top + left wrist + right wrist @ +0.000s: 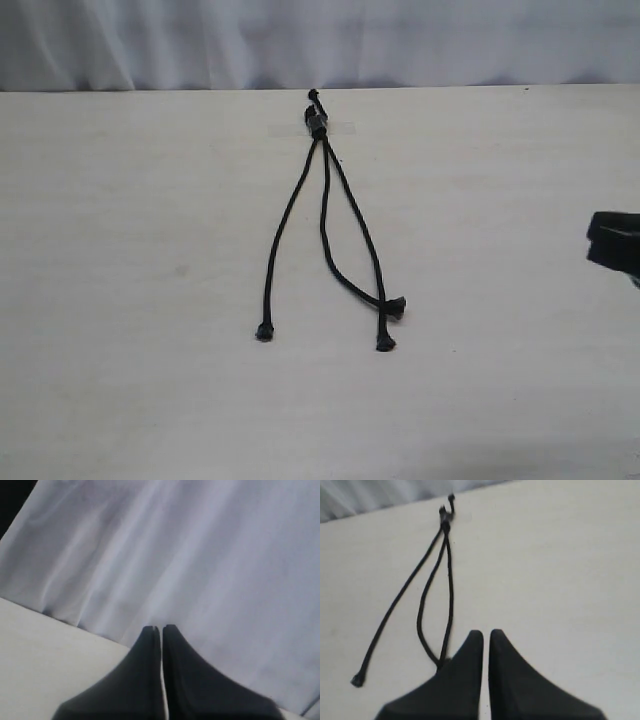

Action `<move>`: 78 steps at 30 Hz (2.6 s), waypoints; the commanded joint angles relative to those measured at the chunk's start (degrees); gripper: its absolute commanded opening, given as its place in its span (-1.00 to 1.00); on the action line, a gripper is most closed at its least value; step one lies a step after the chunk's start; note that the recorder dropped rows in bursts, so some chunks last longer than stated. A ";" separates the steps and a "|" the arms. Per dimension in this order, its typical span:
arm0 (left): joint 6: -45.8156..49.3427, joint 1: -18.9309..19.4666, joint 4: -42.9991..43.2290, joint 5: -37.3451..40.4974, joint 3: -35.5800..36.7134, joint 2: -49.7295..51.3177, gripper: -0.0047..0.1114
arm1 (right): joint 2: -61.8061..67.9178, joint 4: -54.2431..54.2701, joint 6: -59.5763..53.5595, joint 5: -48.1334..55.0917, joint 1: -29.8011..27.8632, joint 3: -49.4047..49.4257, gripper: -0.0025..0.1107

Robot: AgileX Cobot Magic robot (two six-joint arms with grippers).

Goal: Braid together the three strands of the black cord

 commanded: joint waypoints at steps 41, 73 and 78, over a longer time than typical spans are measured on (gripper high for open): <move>7.88 -16.97 12.86 26.34 -27.02 64.22 -0.92 | 72.45 -14.95 -8.32 14.20 23.20 -42.08 -0.88; 7.68 -16.97 11.41 25.01 -27.02 64.02 -0.92 | 73.99 -2.21 2.56 10.21 31.81 -51.61 -0.14; 7.68 -16.97 9.64 23.07 -27.02 64.02 -0.92 | 75.98 -23.49 21.84 14.06 34.31 -54.02 -0.14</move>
